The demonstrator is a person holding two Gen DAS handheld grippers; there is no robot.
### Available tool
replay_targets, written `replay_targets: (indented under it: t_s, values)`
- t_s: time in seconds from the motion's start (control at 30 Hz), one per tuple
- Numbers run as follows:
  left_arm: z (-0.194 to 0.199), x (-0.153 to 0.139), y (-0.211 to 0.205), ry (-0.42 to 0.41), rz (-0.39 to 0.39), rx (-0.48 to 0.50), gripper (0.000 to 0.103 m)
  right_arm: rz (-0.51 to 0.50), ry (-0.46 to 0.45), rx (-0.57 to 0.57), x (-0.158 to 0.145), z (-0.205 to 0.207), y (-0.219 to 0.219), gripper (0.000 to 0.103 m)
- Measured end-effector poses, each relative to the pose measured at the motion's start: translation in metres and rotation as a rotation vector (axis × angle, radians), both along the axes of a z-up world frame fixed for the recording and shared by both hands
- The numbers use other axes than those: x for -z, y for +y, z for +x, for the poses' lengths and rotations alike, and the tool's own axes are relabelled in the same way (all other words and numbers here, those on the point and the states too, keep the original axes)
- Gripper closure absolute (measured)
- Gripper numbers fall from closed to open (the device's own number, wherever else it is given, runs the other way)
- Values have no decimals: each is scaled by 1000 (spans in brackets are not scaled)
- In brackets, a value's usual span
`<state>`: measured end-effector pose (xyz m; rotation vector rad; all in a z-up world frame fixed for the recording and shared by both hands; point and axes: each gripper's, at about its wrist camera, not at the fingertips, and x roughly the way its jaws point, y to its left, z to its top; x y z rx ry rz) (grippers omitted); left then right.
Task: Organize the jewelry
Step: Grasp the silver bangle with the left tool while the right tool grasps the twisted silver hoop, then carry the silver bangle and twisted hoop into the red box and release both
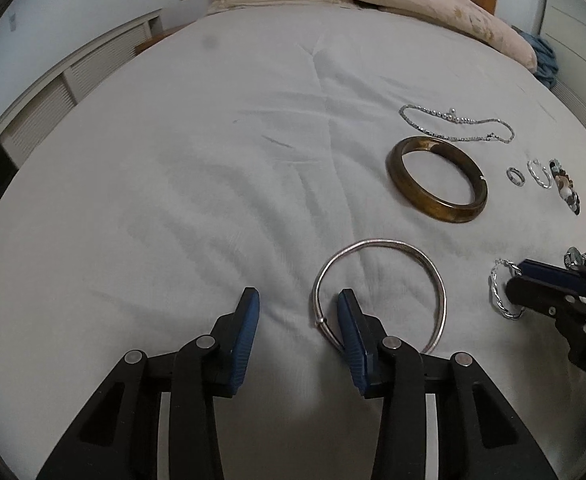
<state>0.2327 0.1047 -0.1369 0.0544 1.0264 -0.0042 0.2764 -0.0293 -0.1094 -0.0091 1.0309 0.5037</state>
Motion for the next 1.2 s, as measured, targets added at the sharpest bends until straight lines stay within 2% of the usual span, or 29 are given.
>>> replay_targets:
  t_s: [0.1, 0.27, 0.47, 0.67, 0.8, 1.0, 1.2]
  values:
    - [3, 1, -3, -11, 21, 18, 69, -24, -15, -13, 4, 5, 5, 97]
    - [1, -4, -13, -53, 76, 45, 97, -47, -44, -38, 3, 6, 11, 98]
    - [-10, -20, -17, -93, 85, 4, 98, -4, -78, -37, -14, -5, 0, 98]
    - [-26, -52, -20, -122, 98, 3, 99, 29, -121, -15, -50, -22, -10, 98]
    - [-39, -75, -28, -141, 96, 16, 100, 49, -154, 25, -77, -42, -35, 98]
    - [-64, -107, -70, -173, 70, 49, 100, 48, -198, 102, -111, -73, -83, 98]
    - [-79, -129, -126, -199, 27, 124, 100, 32, -222, 206, -130, -106, -149, 98]
